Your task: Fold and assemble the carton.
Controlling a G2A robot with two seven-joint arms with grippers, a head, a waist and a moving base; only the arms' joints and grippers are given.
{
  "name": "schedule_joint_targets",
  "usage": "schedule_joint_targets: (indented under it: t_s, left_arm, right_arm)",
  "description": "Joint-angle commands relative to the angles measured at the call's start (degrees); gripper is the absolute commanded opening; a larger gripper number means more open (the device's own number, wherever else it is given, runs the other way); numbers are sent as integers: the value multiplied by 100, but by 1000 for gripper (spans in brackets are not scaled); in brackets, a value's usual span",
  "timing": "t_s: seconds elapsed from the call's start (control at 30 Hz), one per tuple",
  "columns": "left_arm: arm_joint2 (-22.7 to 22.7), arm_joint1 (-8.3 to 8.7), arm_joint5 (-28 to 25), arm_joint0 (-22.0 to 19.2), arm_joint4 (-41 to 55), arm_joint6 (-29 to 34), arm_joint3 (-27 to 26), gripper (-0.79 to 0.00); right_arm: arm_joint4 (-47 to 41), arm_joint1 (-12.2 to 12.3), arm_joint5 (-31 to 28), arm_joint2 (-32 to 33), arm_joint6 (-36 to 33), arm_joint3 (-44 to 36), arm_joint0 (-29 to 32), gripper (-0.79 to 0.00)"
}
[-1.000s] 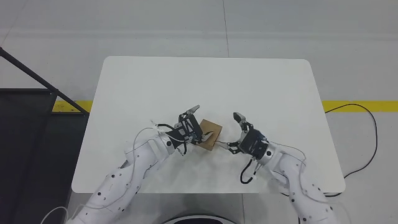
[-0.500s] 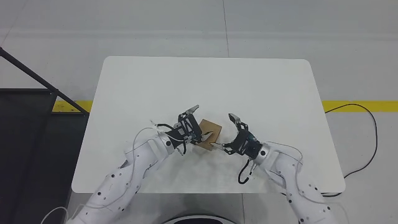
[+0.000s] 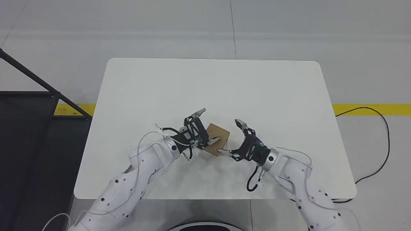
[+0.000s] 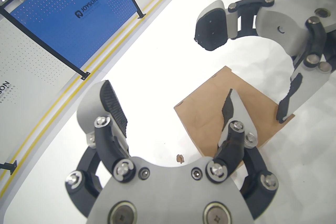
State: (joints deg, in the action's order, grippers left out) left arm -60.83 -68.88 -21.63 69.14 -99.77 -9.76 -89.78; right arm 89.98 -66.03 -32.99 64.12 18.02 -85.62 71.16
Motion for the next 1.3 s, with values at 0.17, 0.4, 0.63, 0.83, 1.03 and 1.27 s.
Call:
schedule_joint_targets:
  t_s: [0.17, 0.4, 0.63, 0.83, 1.03, 1.27]
  left_arm:
    - [-1, -4, -18, -7, 10, 10, 7, 0]
    - [-10, -6, -12, -5, 14, 6, 11, 0]
    - [-23, -5, -39, -2, 11, -5, 1, 0]
    - [-29, -6, -44, 3, 8, -4, -7, 0]
    - [-30, -9, -37, 1, 7, 3, -12, 0]
    - [-175, 12, 76, 90, 41, -64, -110, 0]
  right_arm:
    - [-85, -8, 64, 0, 38, 33, -36, 0]
    - [-201, 0, 294, 121, 208, -7, 64, 0]
    - [-269, -21, 162, 24, -63, 194, -54, 0]
    - [-309, -31, 51, -20, -177, 283, -148, 0]
    - [-380, -27, 212, 61, 1, 244, -110, 0]
    - [-523, -32, 368, 139, 123, 284, -63, 0]
